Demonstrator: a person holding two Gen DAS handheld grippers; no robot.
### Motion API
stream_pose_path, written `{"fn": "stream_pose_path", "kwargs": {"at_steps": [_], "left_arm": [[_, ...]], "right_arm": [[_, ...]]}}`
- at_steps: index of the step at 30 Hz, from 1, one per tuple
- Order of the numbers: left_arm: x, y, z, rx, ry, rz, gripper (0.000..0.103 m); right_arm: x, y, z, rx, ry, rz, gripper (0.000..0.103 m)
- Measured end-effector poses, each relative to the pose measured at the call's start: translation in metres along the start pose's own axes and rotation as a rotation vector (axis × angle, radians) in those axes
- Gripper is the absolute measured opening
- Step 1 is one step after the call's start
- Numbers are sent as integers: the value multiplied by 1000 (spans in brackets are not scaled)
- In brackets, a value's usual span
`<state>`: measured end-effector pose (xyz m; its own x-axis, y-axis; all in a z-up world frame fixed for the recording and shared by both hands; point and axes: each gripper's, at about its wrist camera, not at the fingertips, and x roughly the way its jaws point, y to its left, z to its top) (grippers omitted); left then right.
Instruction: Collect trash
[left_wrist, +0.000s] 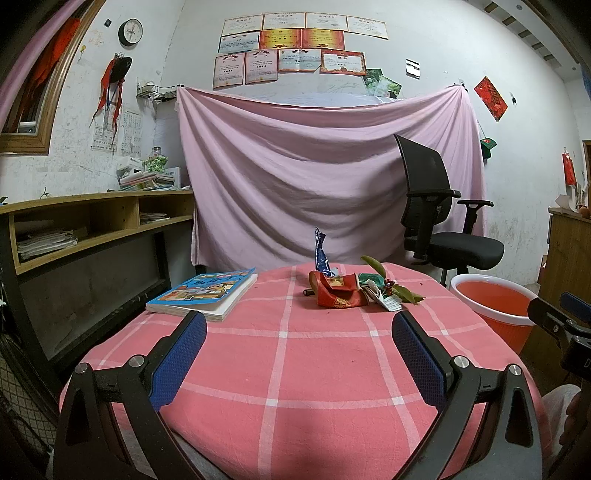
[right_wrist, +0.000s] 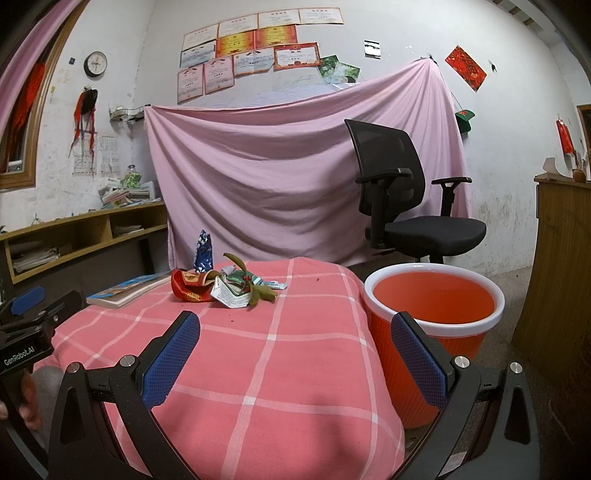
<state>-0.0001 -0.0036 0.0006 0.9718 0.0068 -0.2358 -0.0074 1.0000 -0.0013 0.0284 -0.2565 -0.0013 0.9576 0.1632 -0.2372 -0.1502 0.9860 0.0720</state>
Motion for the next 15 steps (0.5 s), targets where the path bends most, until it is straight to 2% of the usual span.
{"fn": "stream_pose_path", "kwargs": {"at_steps": [15], "left_arm": [[0, 0, 0, 0, 0, 0, 98]], "right_arm": [[0, -1, 0, 2, 2, 1, 103]]}}
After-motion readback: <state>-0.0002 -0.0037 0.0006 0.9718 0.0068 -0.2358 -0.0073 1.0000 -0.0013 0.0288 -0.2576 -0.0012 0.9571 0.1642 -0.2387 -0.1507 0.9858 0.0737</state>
